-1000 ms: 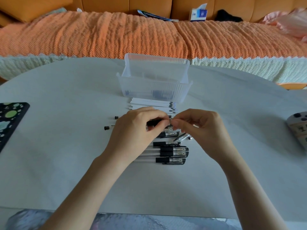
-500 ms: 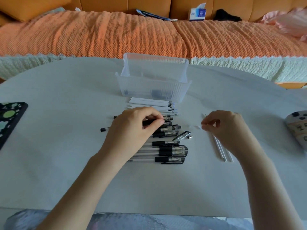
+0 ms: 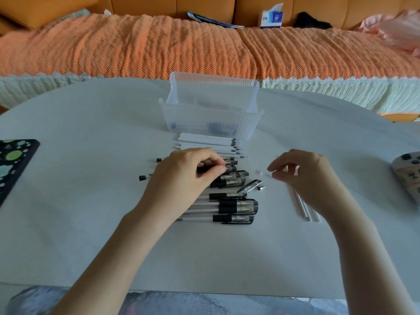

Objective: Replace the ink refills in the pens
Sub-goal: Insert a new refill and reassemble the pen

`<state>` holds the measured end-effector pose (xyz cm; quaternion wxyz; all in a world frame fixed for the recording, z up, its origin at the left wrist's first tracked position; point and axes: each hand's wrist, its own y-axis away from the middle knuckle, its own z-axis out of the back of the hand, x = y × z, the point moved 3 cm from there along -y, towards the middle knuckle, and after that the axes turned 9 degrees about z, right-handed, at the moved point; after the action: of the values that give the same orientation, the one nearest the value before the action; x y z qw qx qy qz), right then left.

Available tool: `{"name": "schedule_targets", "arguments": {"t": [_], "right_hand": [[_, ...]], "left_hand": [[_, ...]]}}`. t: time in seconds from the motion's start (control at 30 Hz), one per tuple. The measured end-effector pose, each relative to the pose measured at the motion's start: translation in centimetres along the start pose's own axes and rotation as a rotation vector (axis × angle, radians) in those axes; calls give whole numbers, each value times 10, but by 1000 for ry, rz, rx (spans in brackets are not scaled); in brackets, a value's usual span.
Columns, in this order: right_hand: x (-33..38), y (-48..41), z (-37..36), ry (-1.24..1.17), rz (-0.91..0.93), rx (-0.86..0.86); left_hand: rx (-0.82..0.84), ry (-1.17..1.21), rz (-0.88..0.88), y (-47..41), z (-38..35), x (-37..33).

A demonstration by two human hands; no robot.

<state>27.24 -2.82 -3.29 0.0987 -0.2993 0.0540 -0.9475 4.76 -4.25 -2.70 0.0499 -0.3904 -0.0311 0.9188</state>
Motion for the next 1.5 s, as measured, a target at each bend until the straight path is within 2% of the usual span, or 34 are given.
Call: {"name": "schedule_targets", "arguments": {"t": [0.17,0.4,0.5,0.67,0.97,1.03,1.2,1.3,1.5], "right_hand": [[10,3,-7,-8,110,196],[8,4,-13,20,118,252],[11,5,-12,-6,142,247],[25,6,-5,-184,150,140],[21,6,-3,-191,126,128],[19,9,4,-228,122,170],[12,26,13,-221,17,436],[8,31,6,-102,-22,468],[8,28,-4,-65,-26,465]], "left_hand": [[10,26,-1,0,0,0],[36,85,-33,1,0,-3],[59,92,-47,2,0,-5],[76,53,-51,2,-1,-3],[70,35,-44,0,-3,0],[70,38,-47,0,-3,0],[69,31,-58,0,-4,2],[69,32,-64,-1,-6,0],[89,18,-69,1,-9,-3]]}}
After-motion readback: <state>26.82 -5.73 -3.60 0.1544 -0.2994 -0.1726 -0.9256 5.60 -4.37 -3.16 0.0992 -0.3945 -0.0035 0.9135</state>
